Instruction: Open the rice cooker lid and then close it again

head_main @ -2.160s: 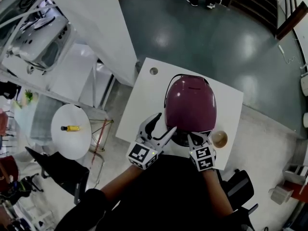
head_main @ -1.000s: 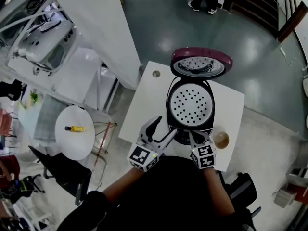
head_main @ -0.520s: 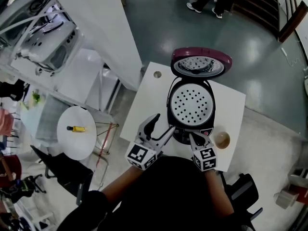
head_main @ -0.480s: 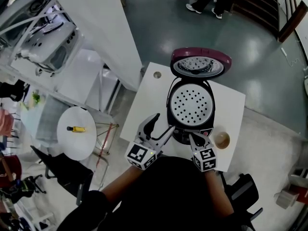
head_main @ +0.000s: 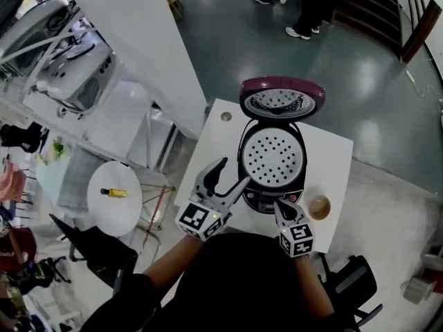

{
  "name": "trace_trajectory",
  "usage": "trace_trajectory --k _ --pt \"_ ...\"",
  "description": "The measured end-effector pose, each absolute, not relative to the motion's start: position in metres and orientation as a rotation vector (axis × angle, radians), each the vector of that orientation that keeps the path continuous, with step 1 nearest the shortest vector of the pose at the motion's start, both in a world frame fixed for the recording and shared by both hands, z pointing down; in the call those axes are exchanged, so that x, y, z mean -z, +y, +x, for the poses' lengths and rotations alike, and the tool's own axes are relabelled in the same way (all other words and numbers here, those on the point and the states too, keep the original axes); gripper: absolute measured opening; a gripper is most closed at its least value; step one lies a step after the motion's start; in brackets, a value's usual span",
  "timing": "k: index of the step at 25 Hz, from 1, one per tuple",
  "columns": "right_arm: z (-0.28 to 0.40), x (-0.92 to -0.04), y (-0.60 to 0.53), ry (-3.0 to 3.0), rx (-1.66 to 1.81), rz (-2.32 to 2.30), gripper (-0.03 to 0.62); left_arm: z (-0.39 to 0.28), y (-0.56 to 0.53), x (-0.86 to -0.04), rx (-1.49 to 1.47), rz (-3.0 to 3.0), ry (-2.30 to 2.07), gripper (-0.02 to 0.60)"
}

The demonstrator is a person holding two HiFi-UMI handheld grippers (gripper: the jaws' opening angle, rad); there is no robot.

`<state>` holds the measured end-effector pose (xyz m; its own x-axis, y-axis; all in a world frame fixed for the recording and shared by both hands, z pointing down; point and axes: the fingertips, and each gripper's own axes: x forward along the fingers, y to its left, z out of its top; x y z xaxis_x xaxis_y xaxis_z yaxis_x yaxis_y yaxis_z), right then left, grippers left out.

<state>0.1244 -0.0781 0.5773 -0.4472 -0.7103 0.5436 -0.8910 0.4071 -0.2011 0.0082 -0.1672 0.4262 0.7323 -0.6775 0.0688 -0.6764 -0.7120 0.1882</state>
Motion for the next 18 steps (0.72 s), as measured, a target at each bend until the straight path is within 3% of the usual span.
trace_trajectory --k 18 --pt "0.138 -0.56 -0.069 -2.407 -0.66 1.315 0.0 0.03 -0.236 -0.359 0.047 2.85 -1.19 0.27"
